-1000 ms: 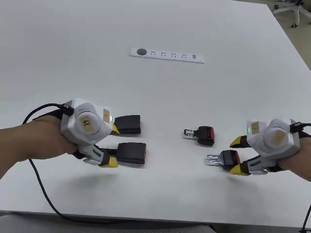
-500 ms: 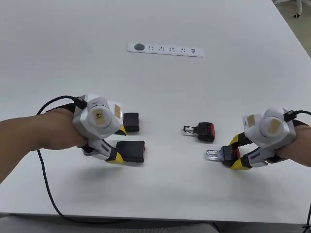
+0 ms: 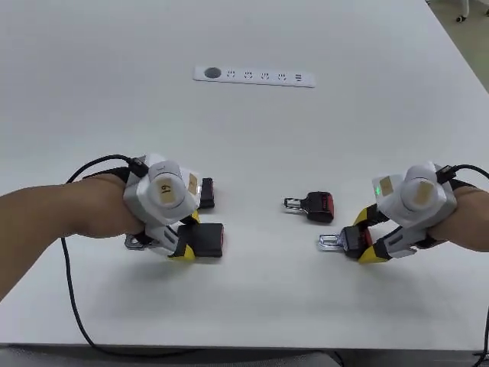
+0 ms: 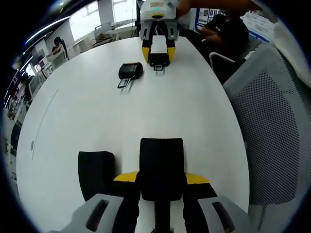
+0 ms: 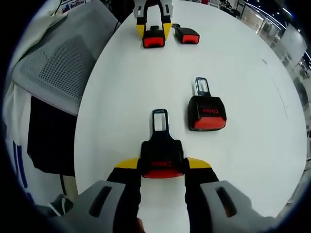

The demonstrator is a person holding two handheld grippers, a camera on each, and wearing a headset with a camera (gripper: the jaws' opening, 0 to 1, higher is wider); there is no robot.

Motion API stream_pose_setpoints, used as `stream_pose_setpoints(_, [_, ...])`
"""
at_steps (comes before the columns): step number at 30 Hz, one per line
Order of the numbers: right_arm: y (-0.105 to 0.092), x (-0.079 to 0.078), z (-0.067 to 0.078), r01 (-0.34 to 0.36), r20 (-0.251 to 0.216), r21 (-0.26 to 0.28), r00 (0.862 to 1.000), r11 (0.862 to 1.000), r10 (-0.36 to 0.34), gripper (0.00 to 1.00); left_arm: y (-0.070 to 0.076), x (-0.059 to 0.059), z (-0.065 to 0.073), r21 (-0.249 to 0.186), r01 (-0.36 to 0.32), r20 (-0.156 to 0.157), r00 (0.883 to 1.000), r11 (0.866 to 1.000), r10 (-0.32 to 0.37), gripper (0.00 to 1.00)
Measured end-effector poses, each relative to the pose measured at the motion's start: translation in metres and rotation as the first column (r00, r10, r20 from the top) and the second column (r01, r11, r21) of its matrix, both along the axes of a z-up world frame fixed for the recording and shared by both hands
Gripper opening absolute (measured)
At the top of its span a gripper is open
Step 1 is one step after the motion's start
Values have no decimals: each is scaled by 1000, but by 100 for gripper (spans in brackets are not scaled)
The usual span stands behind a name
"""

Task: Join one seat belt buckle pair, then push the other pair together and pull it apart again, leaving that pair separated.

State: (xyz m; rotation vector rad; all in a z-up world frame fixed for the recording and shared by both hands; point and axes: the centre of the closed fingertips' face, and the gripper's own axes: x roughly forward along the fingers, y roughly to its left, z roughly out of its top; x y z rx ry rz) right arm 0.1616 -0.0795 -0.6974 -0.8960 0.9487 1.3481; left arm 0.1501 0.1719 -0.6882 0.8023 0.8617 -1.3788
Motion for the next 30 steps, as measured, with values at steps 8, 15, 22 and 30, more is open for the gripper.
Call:
stream_pose_setpoints(8, [3,1,0,25,3,-12,1000,1000,-25,33,-1,-3,2,3,-6,1,1000,1000,6,34])
stream_pose_setpoints(15, [15,-2,-1,33,-1,4,999,999,-33,33,0,-3,2,6,-25,0,1000,1000,25,34])
stream_pose_setpoints(22, [38,-7,3,90,-3,61,996,994,-90,33,4,1,-4,10,-30,3,1000,999,30,34])
stream_pose_setpoints(30, [77,-13,5,114,-12,139,993,984,-113,32,6,3,-7,9,-37,1,999,999,37,34])
